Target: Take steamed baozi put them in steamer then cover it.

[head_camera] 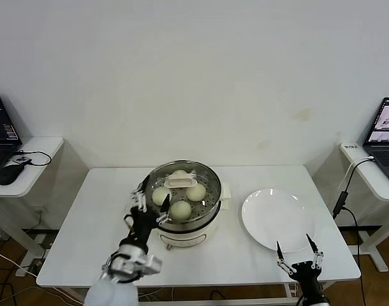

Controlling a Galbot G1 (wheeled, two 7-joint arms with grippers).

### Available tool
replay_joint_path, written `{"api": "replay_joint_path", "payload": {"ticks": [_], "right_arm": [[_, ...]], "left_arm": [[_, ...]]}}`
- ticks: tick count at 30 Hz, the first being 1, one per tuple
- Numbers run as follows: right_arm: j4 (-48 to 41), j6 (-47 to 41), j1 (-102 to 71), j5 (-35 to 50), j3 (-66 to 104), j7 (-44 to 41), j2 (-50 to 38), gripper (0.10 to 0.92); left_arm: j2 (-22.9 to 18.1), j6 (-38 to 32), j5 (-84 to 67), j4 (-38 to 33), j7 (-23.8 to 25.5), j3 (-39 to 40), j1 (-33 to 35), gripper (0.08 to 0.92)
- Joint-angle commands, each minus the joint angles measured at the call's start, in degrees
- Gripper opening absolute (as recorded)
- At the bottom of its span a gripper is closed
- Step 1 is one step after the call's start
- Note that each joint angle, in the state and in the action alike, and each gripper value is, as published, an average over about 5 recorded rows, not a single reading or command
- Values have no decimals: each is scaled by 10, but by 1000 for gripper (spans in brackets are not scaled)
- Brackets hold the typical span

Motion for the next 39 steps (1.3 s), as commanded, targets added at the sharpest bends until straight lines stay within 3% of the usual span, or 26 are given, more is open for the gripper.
{"api": "replay_joint_path", "payload": {"ticks": [1, 14, 20, 39], "right_arm": [[19, -10, -9, 43, -13, -9, -10, 822], [76, -95, -48, 127, -48, -50, -38, 823], [85, -105, -58, 128, -57, -52, -36, 823], [94, -128, -70, 106, -82, -34, -28, 823]], "left_arm": [[-33, -236, -516, -5, -143, -171, 201, 823], [-30, -284, -537, 46, -135, -189, 302, 823], [-31, -311, -540, 69, -108, -200, 318, 823], [-42, -302, -523, 88, -76, -201, 310, 823]]}}
